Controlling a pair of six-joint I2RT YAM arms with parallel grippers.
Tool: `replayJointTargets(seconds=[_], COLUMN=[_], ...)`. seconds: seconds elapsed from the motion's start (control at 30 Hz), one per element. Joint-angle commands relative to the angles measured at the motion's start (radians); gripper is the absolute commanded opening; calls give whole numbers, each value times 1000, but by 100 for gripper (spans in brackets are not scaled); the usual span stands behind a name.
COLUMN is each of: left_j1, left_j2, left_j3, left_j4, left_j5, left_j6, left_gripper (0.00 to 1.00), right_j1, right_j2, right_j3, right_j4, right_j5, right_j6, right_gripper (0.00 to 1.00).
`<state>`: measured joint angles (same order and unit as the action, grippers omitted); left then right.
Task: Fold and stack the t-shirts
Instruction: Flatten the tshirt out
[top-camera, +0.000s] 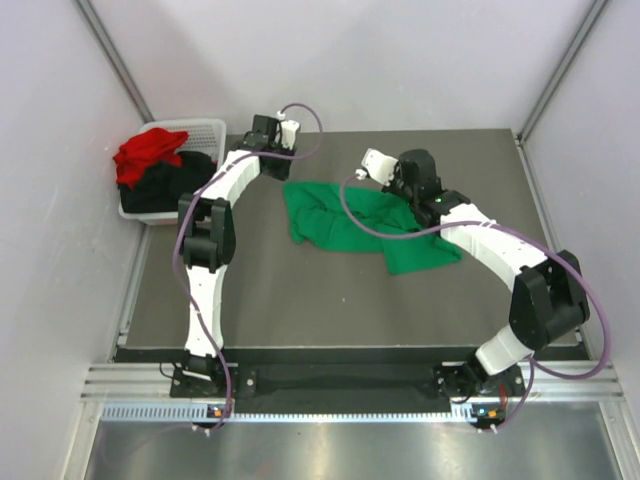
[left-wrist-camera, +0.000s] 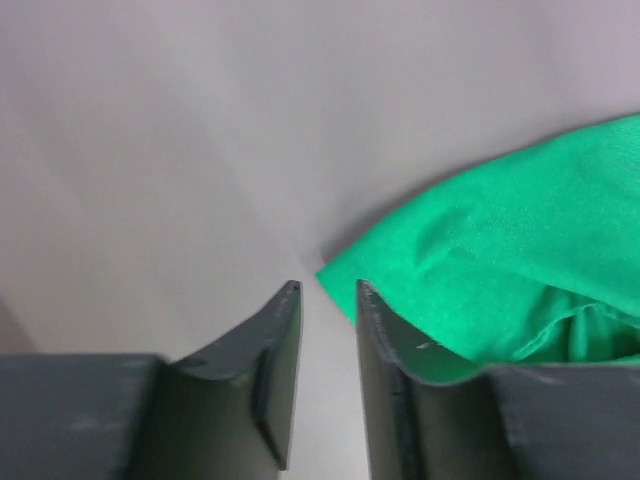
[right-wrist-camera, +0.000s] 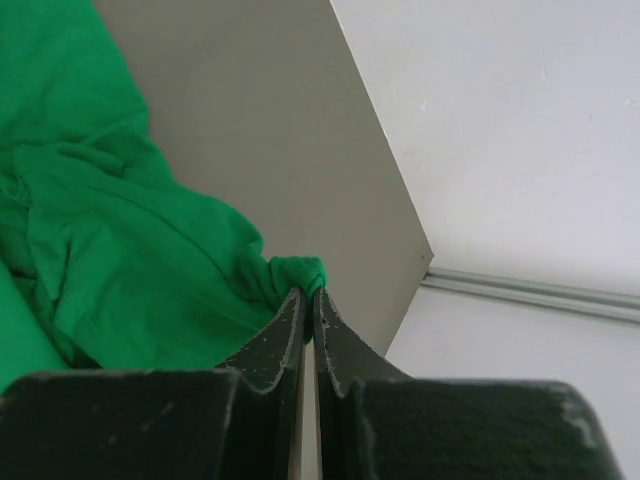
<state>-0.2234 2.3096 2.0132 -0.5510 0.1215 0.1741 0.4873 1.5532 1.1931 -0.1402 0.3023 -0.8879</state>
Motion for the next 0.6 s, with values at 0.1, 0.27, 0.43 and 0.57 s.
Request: replayJointTargets(seconds=[0.1, 0.27, 0.43, 0.57], left_j1=[-17, -36, -40, -40], left_j2=[-70, -151, -194, -199], left_j3=[10, -111, -203, -228], left_j4=[-125, -181, -179, -176], left_j5=[62, 135, 150, 148], left_j6=[68, 64, 65, 65], left_gripper=[29, 36, 36, 36], right_j1=[-19, -27, -26, -26], right_j2=[-30, -19, 1, 8], right_j3=[33, 31, 43, 51], right_j4=[42, 40, 30, 27], right_j5=[15, 6, 4, 0], right_j6=[38, 46, 55, 61], right_gripper=[0, 0, 0, 0])
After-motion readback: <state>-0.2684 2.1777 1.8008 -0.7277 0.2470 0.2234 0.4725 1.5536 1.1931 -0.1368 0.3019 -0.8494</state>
